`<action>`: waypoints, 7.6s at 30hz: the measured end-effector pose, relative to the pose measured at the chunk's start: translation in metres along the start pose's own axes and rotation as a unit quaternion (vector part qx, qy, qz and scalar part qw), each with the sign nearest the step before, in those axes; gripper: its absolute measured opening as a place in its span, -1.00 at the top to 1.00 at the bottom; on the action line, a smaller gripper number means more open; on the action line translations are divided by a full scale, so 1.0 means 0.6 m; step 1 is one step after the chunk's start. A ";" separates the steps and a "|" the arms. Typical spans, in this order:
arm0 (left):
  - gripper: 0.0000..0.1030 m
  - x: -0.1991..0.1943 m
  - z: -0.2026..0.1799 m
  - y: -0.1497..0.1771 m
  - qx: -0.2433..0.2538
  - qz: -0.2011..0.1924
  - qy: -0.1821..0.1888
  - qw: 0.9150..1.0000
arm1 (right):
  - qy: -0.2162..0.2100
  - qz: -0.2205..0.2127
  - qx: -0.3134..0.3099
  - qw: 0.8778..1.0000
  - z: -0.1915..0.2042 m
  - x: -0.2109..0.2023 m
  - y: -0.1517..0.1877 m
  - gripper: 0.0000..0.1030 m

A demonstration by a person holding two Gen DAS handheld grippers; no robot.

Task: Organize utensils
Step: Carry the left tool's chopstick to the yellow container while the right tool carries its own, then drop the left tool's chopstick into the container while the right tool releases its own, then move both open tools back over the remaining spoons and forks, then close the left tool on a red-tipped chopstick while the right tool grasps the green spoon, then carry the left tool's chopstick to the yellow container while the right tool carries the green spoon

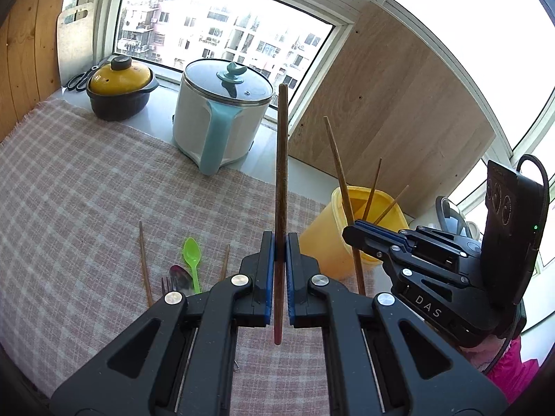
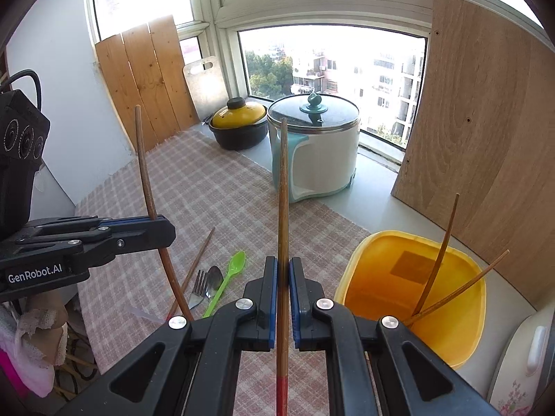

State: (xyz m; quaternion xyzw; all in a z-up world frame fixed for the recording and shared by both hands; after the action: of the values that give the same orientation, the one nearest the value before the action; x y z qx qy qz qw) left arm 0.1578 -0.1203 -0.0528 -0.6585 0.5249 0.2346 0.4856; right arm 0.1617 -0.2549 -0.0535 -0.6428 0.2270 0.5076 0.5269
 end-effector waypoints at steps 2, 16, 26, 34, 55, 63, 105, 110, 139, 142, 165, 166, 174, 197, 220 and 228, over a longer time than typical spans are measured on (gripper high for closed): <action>0.93 -0.005 -0.013 -0.011 0.005 -0.004 0.004 1.000 | 0.001 -0.007 0.004 1.000 -0.013 -0.010 -0.006 0.92; 0.93 -0.027 -0.101 -0.080 0.042 -0.033 0.023 0.998 | 0.022 -0.044 0.040 0.998 -0.107 -0.066 -0.032 0.92; 0.93 -0.006 -0.156 -0.135 0.060 -0.036 0.032 0.997 | 0.047 -0.047 0.060 0.996 -0.166 -0.069 -0.048 0.92; 0.93 0.042 -0.180 -0.158 0.067 -0.019 0.031 0.997 | 0.059 -0.045 0.075 0.994 -0.198 -0.059 -0.054 0.92; 0.93 0.120 -0.174 -0.128 0.060 0.029 0.020 0.998 | 0.052 -0.021 0.098 0.994 -0.228 -0.008 -0.027 0.92; 0.93 0.136 -0.177 -0.117 0.064 0.046 0.024 0.997 | 0.055 -0.012 0.106 0.993 -0.232 0.002 -0.011 0.92; 0.43 0.045 -0.049 -0.052 0.058 0.024 0.000 0.998 | 0.096 -0.047 0.089 0.990 -0.127 -0.066 0.012 -0.29; 0.43 0.023 0.008 -0.030 0.051 0.026 -0.015 0.998 | 0.088 -0.044 0.078 0.992 -0.085 -0.063 0.015 -0.29; 0.43 0.046 0.231 0.157 -0.009 0.130 -0.039 0.991 | -0.009 0.070 0.047 0.996 0.083 0.087 0.054 -0.11; 0.43 0.060 0.238 0.158 -0.014 0.138 -0.035 0.990 | -0.021 0.090 0.046 0.995 0.096 0.115 0.057 -0.09; 0.44 0.173 0.268 0.110 -0.014 0.177 -0.048 0.983 | -0.090 0.199 0.088 0.972 0.122 0.282 0.047 0.46; 0.45 0.178 0.267 0.108 -0.013 0.178 -0.052 0.982 | -0.093 0.200 0.090 0.971 0.122 0.284 0.047 0.47; 0.56 0.198 0.262 0.105 -0.003 0.184 -0.070 0.980 | -0.092 0.214 0.091 0.968 0.123 0.306 0.038 0.54; 0.53 0.207 0.276 0.081 0.001 0.208 -0.106 0.972 | -0.082 0.235 0.086 0.965 0.114 0.328 0.046 0.86; 0.92 0.169 0.312 0.052 -0.072 0.149 -0.039 0.986 | -0.095 0.212 0.084 0.969 0.119 0.307 0.024 0.92; 0.93 0.112 0.281 0.040 -0.045 0.110 -0.048 0.992 | -0.083 0.180 0.076 0.977 0.115 0.265 0.015 0.92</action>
State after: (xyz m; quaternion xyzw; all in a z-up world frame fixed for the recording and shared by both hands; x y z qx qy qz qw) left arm 0.1925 -0.0013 -0.1880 -0.6055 0.5591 0.3414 0.4518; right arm 0.1864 -0.1567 -0.1948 -0.5050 0.3326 0.6269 0.4914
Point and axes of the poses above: each gripper's, at about its wrist camera, not at the fingertips, and x roughly the way its jaws point, z to its left, y to its underside, the point moved 6 cm from there along x, roughly the way its jaws point, and after that the axes turned 15 degrees about z, right-handed, at the moved point
